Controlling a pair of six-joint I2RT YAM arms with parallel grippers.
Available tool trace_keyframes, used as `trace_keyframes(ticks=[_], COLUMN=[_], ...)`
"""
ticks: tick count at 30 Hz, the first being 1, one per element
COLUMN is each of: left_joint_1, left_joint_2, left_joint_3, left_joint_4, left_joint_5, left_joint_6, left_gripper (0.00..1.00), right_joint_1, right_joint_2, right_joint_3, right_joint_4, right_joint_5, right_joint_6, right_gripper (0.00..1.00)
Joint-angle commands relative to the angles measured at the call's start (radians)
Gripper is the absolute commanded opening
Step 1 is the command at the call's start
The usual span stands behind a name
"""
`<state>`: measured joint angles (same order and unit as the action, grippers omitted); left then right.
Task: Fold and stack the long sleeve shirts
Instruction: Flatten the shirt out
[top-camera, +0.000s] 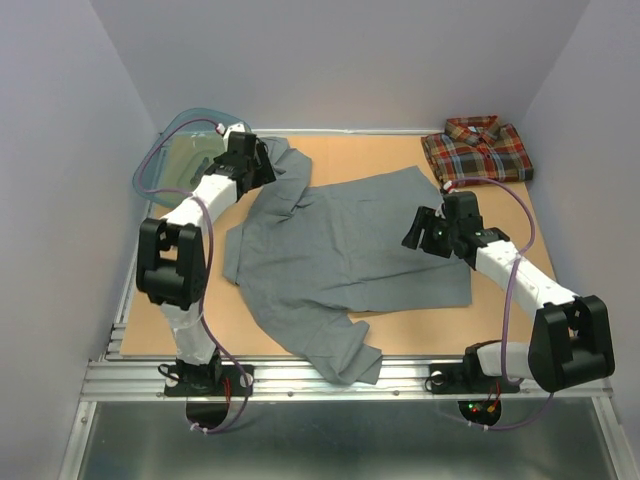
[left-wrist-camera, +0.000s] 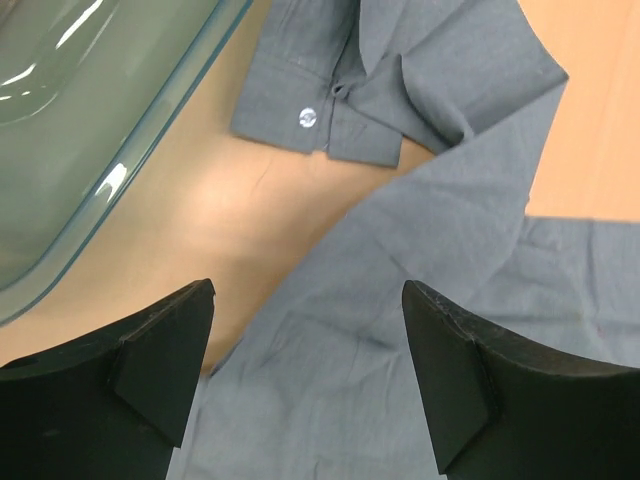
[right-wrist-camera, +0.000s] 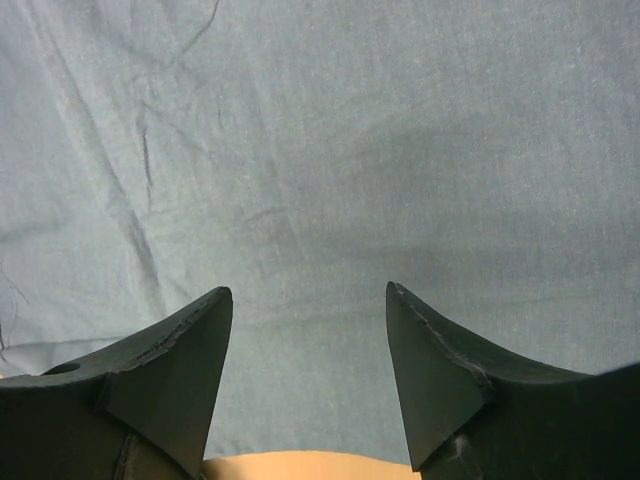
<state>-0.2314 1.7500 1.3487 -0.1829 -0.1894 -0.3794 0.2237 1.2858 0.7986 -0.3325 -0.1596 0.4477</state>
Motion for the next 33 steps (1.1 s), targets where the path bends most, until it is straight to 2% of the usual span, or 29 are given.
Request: trace_keyframes(ticks=[1, 7, 15, 22, 24, 25, 26, 27, 28, 29, 30, 31, 33], left_joint_1=[0.004, 0.0, -0.013, -0.017, -0.022, -0.023, -0.023, -0.023, -0.023, -0.025, -0.026, -0.026, -0.028], left_joint_2=[0.106, 0.272, 0.468, 0.572, 0.595, 0.603, 0.612, 0.62, 0.618, 0.614, 0.608, 0.597, 0.556], left_joint_3=[0.157, 0.279, 0.447, 0.532, 0.552, 0.559, 0.566, 0.573, 0.572, 0.57, 0.567, 0.564, 0.549], left_joint_4=[0.034, 0.118, 0.117, 0.099, 0.102, 0.106, 0.109, 0.129, 0.143, 0.178, 0.206, 0.229, 0.307], left_joint_5=[-0.047, -0.016, -0.061, -0.016, -0.002, 0.014, 0.027, 0.039, 0.071, 0.108, 0.125, 0.139, 0.166], left_joint_6=[-0.05, -0.147, -0.156, -0.144, -0.135, -0.121, -0.113, -0.102, -0.089, -0.052, -0.03, 0.012, 0.048], left_gripper=[0.87, 0.87, 0.87, 0.83, 0.75, 0.65, 0.65, 0.51, 0.43, 0.28, 0.22, 0.12, 0.0], right_joint_1=[0.003, 0.003, 0.003, 0.003, 0.003, 0.003, 0.003, 0.003, 0.002, 0.003, 0.003, 0.002, 0.003], right_joint_2=[-0.019, -0.028, -0.037, -0.033, -0.029, -0.029, -0.029, -0.029, -0.029, -0.029, -0.029, -0.029, -0.031], right_joint_3=[-0.018, -0.032, -0.055, -0.07, -0.071, -0.072, -0.072, -0.073, -0.073, -0.073, -0.075, -0.078, -0.084], right_joint_4=[0.009, 0.007, 0.004, 0.006, 0.006, 0.004, 0.004, 0.004, 0.003, 0.003, 0.001, 0.0, -0.003], right_joint_5=[-0.043, -0.044, -0.067, -0.072, -0.075, -0.078, -0.078, -0.08, -0.078, -0.08, -0.078, -0.078, -0.077], right_joint_6=[-0.007, -0.009, 0.002, -0.006, -0.004, -0.004, -0.004, -0.004, -0.006, -0.007, -0.009, -0.009, -0.007], right_gripper=[0.68, 0.68, 0.68, 0.68, 0.68, 0.68, 0.68, 0.68, 0.68, 0.68, 0.68, 0.68, 0.68])
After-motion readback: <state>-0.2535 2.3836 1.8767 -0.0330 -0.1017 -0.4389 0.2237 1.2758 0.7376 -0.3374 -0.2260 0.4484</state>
